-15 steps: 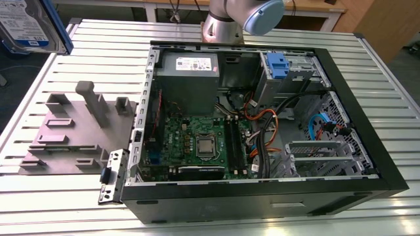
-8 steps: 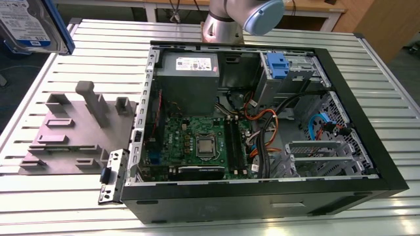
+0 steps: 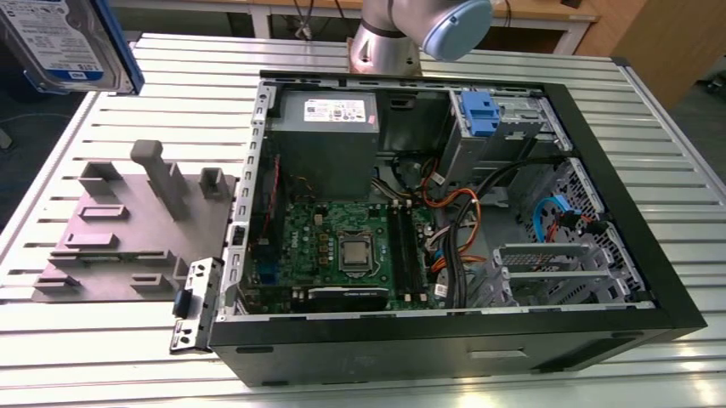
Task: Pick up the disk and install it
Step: 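Pick up the disk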
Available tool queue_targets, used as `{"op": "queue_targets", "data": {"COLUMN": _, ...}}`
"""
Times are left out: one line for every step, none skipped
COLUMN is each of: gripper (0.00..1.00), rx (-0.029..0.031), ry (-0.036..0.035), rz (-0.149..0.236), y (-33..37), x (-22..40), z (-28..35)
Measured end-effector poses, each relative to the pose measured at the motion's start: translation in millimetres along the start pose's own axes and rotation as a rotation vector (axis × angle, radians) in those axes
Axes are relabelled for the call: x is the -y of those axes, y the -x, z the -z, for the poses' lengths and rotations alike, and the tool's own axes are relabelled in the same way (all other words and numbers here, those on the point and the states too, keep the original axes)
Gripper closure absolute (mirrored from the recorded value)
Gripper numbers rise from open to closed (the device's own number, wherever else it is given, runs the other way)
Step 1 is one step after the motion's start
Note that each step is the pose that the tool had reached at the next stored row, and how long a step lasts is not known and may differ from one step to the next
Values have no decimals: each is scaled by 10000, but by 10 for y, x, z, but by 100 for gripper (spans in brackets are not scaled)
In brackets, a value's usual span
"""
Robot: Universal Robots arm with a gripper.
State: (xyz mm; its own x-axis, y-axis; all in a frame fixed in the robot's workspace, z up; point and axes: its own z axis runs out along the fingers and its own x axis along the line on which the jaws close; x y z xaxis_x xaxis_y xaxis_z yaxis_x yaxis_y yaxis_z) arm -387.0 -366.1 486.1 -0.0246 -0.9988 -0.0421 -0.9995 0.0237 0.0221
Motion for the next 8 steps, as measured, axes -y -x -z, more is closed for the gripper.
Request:
{"op": "queue_targets", "data": {"gripper": 65, "rx": -1, "ry": 1, "rz": 0, "y": 1, "x": 26, "z": 1}}
{"op": "queue_targets", "data": {"gripper": 65, "rx": -1, "ry": 1, "rz": 1, "y": 1, "x": 52, "z": 2}}
{"op": "queue_targets", "data": {"gripper": 65, "rx": 0, "ry": 0, "rz": 0, "y": 2, "x": 78, "z": 1}}
{"op": "queue_targets", "data": {"gripper": 65, "rx": 0, "ry": 0, "rz": 0, "y": 3, "x": 106, "z": 2}}
{"op": "queue_targets", "data": {"gripper": 65, "rx": 0, "ry": 0, "rz": 0, "y": 4, "x": 135, "z": 3}}
{"op": "queue_targets", "data": {"gripper": 65, "rx": 0, "ry": 1, "rz": 0, "y": 4, "x": 167, "z": 4}}
{"op": "queue_targets", "data": {"gripper": 65, "rx": -1, "ry": 1, "rz": 0, "y": 5, "x": 197, "z": 5}}
{"op": "queue_targets", "data": {"gripper": 65, "rx": -1, "ry": 2, "rz": 0, "y": 6, "x": 226, "z": 5}}
